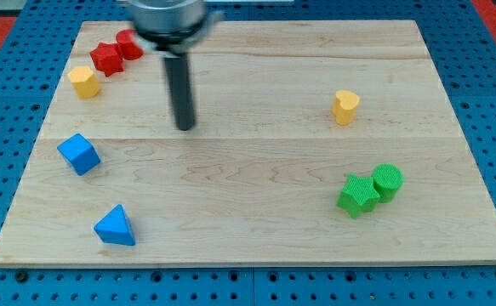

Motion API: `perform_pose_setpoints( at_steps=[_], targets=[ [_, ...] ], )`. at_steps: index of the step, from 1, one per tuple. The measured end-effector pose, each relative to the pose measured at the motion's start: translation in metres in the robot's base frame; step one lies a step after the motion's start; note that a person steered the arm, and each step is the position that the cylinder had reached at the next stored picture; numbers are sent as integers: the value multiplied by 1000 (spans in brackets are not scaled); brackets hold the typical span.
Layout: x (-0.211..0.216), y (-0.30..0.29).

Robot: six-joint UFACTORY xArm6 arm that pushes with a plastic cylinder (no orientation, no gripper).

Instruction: Move the yellow blocks to the right side of the board

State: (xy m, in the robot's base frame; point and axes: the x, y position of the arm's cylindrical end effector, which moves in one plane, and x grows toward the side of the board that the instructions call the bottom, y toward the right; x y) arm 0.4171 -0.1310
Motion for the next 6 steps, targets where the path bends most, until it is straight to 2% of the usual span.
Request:
perform_pose_setpoints(
  at_steps=[1,2,3,4,6],
  targets=[
    [-10,-97],
    [-46,-162],
    [-64,-151],
    [-64,-125],
    [-94,-157]
  ],
)
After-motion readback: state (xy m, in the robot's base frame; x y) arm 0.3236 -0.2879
